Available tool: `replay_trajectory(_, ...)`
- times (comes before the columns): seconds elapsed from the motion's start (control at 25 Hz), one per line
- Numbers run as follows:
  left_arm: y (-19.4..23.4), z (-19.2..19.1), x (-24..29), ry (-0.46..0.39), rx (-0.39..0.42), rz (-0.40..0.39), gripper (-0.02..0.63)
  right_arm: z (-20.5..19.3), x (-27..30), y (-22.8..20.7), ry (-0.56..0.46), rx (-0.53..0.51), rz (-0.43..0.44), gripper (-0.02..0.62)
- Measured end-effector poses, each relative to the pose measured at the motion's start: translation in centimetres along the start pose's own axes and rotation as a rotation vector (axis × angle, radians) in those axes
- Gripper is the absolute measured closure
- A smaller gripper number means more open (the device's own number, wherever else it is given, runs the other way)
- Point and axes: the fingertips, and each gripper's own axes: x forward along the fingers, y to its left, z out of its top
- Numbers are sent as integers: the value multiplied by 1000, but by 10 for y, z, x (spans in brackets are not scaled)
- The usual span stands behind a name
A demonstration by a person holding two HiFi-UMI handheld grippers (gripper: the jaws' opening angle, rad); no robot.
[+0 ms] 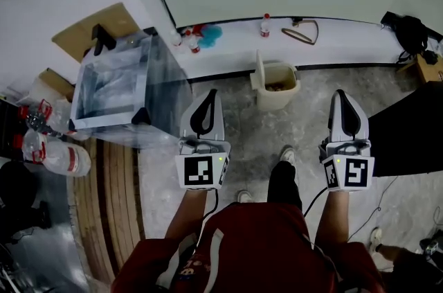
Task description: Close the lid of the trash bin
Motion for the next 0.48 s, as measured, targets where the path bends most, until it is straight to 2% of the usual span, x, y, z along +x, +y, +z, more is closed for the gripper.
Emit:
replay_trajectory(0.32,-25,-38,73,41,10,17,601,-46,57,-60,8,44,16,595)
replay_trajectory(0.48,-45,-57,122,80,-17,15,601,-67,90,-103,30,63,30,595)
